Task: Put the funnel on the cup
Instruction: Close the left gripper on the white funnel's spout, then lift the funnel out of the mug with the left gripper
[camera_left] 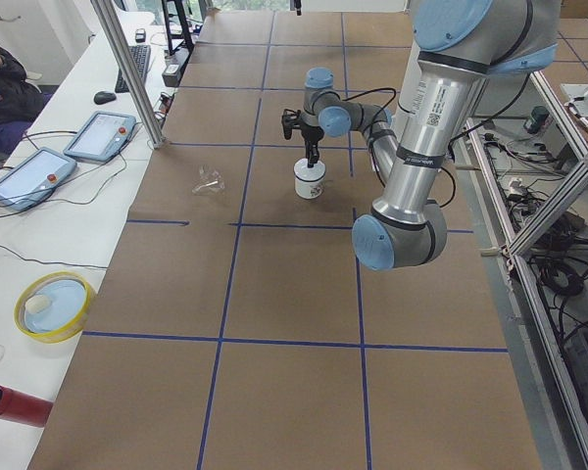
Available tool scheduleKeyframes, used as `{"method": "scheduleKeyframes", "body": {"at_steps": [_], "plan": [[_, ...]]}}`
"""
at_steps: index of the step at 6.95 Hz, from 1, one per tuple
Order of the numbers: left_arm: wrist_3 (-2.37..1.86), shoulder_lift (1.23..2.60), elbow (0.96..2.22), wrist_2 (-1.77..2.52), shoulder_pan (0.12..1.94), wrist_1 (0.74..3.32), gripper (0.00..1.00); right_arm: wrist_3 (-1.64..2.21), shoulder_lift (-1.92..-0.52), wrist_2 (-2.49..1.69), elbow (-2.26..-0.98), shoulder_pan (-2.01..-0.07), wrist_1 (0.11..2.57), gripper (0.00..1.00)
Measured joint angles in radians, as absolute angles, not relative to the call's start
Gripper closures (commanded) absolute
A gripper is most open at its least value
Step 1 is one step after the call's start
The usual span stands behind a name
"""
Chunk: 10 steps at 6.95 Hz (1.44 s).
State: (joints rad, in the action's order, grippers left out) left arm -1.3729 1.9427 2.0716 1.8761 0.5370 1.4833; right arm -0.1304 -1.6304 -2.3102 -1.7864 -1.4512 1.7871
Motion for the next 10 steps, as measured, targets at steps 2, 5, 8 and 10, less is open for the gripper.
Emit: {"method": "scheduleKeyframes", "body": {"at_steps": [2, 5, 8, 10], "plan": [[-1.372, 1.944, 2.082, 1.876, 0.540, 1.481, 1.00, -0.130, -1.631, -2.310, -1.787, -1.451, 1.787, 0.00], [-1.290, 1.935, 2.205, 1.906, 0.637, 1.423, 1.00, -0.130, -1.630, -2.310, -1.786, -1.451, 1.787, 0.00], [-1.019, 1.680, 2.431, 2.027, 0.784, 1.412, 1.00, -0.130, -1.631, -2.310, -1.786, -1.451, 1.787, 0.00], [-1.028, 1.553, 2.444, 2.037, 0.784, 1.501, 1.00, -0.130, -1.630, -2.310, -1.786, -1.451, 1.788, 0.00]]}}
